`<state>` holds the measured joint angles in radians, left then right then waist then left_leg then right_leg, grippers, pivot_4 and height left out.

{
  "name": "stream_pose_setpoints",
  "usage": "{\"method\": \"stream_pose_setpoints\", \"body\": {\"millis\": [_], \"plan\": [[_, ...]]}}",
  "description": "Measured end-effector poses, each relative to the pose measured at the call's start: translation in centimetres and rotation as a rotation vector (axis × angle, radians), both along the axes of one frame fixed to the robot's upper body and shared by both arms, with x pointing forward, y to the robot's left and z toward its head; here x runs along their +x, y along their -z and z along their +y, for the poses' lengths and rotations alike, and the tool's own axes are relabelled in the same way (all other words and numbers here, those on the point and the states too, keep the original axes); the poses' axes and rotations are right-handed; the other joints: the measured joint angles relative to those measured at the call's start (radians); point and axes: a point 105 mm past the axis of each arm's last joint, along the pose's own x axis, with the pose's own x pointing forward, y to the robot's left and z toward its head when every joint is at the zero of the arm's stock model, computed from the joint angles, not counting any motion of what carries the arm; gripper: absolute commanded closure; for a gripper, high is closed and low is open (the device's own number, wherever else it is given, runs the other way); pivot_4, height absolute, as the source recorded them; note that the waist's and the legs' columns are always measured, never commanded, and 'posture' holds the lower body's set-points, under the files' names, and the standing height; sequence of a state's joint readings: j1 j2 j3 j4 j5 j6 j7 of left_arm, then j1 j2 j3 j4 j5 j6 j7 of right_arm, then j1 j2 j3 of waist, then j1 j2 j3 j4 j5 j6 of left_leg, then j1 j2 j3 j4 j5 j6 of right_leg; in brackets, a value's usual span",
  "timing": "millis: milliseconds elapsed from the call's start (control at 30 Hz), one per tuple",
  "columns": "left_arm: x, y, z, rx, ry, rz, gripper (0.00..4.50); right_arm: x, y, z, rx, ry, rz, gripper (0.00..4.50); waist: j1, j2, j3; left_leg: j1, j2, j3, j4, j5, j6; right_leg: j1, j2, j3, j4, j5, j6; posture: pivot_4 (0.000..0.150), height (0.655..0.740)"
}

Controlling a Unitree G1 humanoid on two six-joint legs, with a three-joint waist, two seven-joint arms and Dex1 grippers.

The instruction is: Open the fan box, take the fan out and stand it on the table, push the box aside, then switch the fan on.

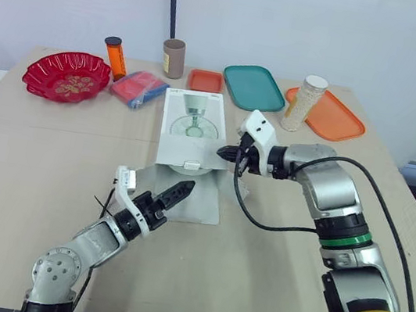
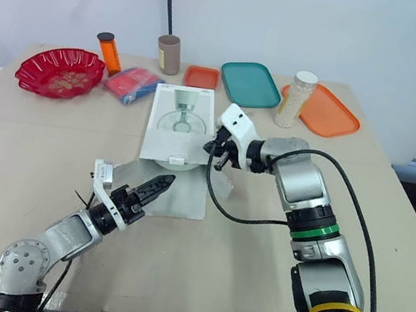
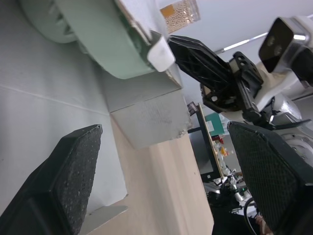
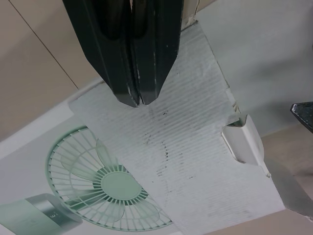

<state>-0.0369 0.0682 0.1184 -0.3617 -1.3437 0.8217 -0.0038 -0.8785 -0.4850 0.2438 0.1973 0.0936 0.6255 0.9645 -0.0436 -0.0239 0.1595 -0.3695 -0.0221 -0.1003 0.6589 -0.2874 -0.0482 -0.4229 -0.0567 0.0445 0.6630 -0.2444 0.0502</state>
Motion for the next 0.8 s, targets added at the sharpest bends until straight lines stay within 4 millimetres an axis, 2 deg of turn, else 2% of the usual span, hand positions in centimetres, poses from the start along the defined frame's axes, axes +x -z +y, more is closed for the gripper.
{"method": "stream_pose_setpoints", "body": {"millis": [300, 500, 800], "plan": [[1.5, 1.0, -0.2, -0.019, -0.046, 0.055, 0.14, 0.0, -0.3, 0.2, -0.007, -0.007, 0.002, 4.50, 0.000, 0.000, 0.000, 0.000, 0.000, 0.000, 0.000, 0.002, -0.004, 0.000, 0.000, 0.000, 0.000, 0.000, 0.000, 0.150, 0.7400], [2.0, 1.3, -0.6, -0.019, -0.048, 0.064, 0.14, 0.0, -0.4, 0.2, -0.007, 0.004, 0.010, 4.50, 0.000, 0.000, 0.000, 0.000, 0.000, 0.000, 0.000, 0.002, -0.004, 0.000, 0.000, 0.000, 0.000, 0.000, 0.000, 0.150, 0.7400], [4.1, 1.2, -0.9, -0.093, -0.116, 0.107, 0.14, -0.3, -0.9, 0.5, -0.011, -0.003, -0.005, 4.50, 0.001, 0.000, 0.000, 0.000, 0.000, 0.000, 0.000, 0.002, -0.004, 0.000, 0.000, 0.000, -0.001, 0.000, 0.000, 0.150, 0.7400]]}}
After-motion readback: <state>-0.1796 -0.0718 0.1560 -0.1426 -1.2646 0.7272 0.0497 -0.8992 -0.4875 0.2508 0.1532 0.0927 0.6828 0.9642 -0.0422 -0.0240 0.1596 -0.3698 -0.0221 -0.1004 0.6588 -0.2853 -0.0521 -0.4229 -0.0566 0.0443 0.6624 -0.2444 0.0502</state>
